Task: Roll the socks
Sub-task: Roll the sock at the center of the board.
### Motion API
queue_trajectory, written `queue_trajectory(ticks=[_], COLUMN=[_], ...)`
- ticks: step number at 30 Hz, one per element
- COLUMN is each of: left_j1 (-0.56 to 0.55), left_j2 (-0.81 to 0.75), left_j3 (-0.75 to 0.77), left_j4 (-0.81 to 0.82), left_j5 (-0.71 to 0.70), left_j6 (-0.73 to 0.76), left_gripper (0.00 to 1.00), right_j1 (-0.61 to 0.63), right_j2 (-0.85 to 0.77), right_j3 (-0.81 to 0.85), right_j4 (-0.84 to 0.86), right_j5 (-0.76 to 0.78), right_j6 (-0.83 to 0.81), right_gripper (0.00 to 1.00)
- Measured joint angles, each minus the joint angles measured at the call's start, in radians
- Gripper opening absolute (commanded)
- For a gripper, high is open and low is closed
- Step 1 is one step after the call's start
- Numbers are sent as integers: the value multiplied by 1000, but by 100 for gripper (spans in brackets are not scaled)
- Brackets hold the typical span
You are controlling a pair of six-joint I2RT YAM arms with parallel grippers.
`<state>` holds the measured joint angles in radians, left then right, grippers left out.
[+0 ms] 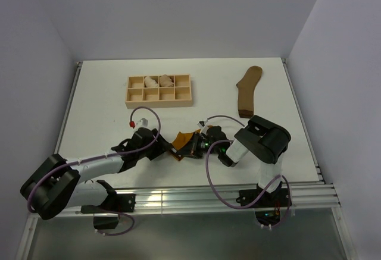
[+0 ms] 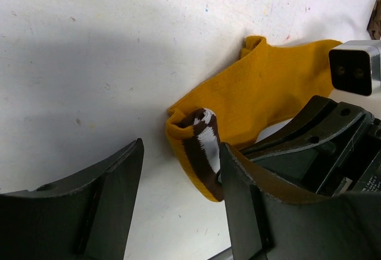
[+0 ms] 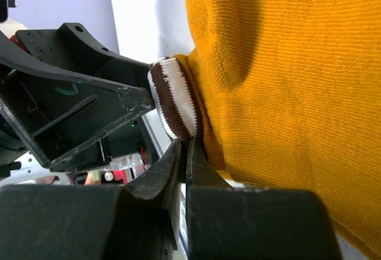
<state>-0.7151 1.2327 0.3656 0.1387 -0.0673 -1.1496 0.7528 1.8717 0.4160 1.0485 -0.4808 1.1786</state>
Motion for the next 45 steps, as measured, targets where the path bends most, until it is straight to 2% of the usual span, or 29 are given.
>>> queue_trajectory(ticks=[10,14,15,19,23,26,27,32,35,40,45], left_j1=[-1,-2,-2,-2,-2,-4,-4,-5,-5,-5,-4], left_j2=[64,80,83,99,116,129,130,137,137,137,137], left_j3=[24,33,34,49,75,94,100,148,177,218,241], left_j4=[35,35,34,28,11,-4,-11,-81,-135,-233,-289], left_j5=[-6,-10,-10,-12,-14,-19,-24,-65,-102,-163,-180], left_j6=[0,0,0,-6,-2,3,4,19,36,65,89], left_gripper=[48,38,33,24,15,10,8,4,4,4,4], right_j1=[-1,-1,-1,-3,-3,-3,-3,14,50,178,352], right_j2=[12,15,15,14,-20,-97,-129,-308,-394,-437,-418], right_j3=[3,8,11,20,37,51,56,124,183,250,256], right_j4=[7,5,2,-15,-84,-197,-244,-501,-628,-764,-801], right_j5=[-11,-17,-18,-22,-16,15,27,156,265,504,732], right_j6=[7,6,5,-10,-72,-159,-192,-393,-525,-731,-908], right_gripper=[0,0,1,5,19,41,44,57,61,62,62])
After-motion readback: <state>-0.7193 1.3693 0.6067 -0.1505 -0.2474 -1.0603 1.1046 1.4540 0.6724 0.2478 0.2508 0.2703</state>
